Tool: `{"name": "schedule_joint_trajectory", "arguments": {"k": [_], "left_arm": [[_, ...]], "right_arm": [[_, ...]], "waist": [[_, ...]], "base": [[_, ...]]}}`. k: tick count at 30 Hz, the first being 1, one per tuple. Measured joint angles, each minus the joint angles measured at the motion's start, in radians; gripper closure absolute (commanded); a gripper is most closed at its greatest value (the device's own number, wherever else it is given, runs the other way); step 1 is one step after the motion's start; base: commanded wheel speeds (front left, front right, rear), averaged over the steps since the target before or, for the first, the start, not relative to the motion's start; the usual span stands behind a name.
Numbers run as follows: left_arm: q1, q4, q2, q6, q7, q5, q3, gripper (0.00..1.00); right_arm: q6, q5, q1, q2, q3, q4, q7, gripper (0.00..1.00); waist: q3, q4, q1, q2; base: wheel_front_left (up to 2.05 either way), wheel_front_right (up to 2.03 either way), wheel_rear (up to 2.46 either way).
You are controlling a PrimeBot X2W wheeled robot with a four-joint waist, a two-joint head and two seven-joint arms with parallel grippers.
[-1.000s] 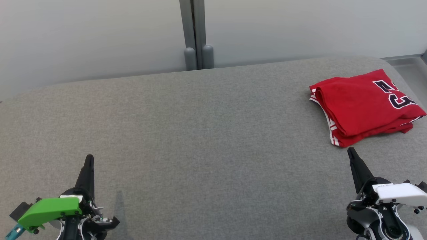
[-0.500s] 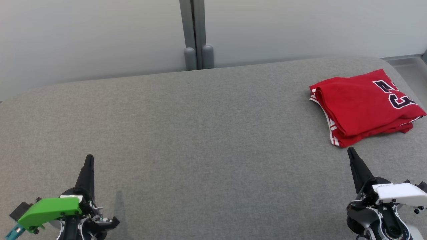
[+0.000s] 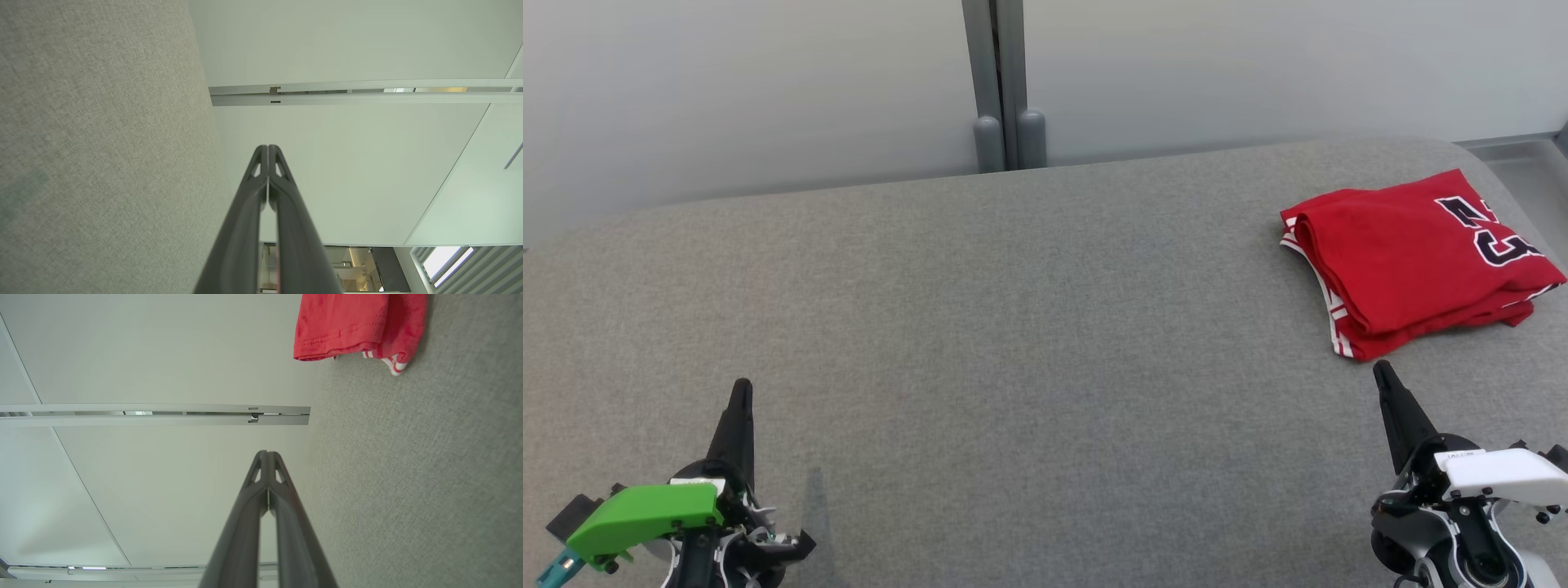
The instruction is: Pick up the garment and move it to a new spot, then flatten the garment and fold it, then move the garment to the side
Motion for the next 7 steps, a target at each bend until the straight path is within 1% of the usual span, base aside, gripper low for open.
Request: {"name": "schedule_joint_trajectory", "arguments": {"k": [7], "left_arm": [[0.0,0.0,0.0,0.0,0.0,0.0,0.0,1.0]], "right_arm": [[0.0,0.0,0.0,0.0,0.0,0.0,0.0,1.0]], "waist": [[0.0,0.0,0.0,0.0]], "base": [[0.0,0.0,0.0]]}}
